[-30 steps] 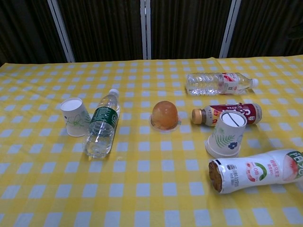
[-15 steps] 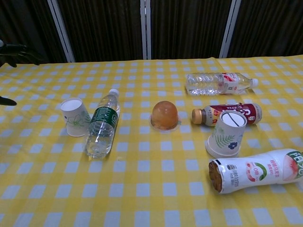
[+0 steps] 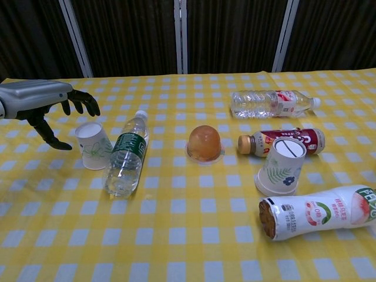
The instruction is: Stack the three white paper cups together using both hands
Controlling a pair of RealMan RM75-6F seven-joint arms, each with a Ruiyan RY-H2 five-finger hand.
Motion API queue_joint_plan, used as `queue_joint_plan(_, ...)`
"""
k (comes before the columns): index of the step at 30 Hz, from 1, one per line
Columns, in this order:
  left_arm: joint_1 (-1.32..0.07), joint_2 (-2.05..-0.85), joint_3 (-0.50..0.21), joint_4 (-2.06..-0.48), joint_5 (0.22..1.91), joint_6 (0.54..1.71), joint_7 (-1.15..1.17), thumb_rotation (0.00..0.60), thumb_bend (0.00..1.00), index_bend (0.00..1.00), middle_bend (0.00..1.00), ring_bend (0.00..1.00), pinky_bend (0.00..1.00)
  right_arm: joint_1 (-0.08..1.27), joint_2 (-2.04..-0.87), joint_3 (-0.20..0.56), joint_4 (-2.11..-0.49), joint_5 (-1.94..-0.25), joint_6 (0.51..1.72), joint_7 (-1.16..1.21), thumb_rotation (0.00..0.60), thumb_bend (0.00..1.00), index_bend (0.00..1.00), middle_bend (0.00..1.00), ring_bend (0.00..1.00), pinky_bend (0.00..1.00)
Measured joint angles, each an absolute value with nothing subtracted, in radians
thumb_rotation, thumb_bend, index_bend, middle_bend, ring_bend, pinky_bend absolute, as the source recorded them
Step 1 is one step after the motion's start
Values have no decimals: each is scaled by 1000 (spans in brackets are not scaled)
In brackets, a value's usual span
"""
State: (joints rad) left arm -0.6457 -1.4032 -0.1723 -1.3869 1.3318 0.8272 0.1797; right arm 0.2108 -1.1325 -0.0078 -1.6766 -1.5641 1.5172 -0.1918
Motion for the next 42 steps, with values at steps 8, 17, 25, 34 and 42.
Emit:
queue_joint_plan(8, -664, -1436, -168, -1354, 1314, 832, 185, 600, 187, 263, 240, 258, 394, 201, -1130, 2, -1687, -1568, 1519, -199, 600, 0, 0, 0, 0, 0)
queue_joint_plan(17, -699, -1469, -164, -1328, 1303, 814, 180, 600, 192, 384, 331, 375, 516, 194, -1133, 8, -1689, -1582, 1517, -206, 600, 0, 0, 0, 0, 0)
queue_joint_plan(25, -715, -1481, -160, -1335, 1282, 812, 208, 600, 198, 509, 441, 461, 579, 187, -1129, 16, -1687, -1586, 1517, -196, 600, 0, 0, 0, 0, 0)
queue_joint_plan(34, -709, -1429, -157, -1406, 1298, 857, 221, 600, 234, 512, 441, 461, 579, 183, -1129, 20, -1688, -1597, 1516, -192, 600, 0, 0, 0, 0, 0)
queue_joint_plan(42, -707, -1315, -173, -1566, 1381, 920, 181, 600, 244, 528, 448, 467, 579, 178, -1130, 27, -1688, -1602, 1520, -193, 600, 0, 0, 0, 0, 0)
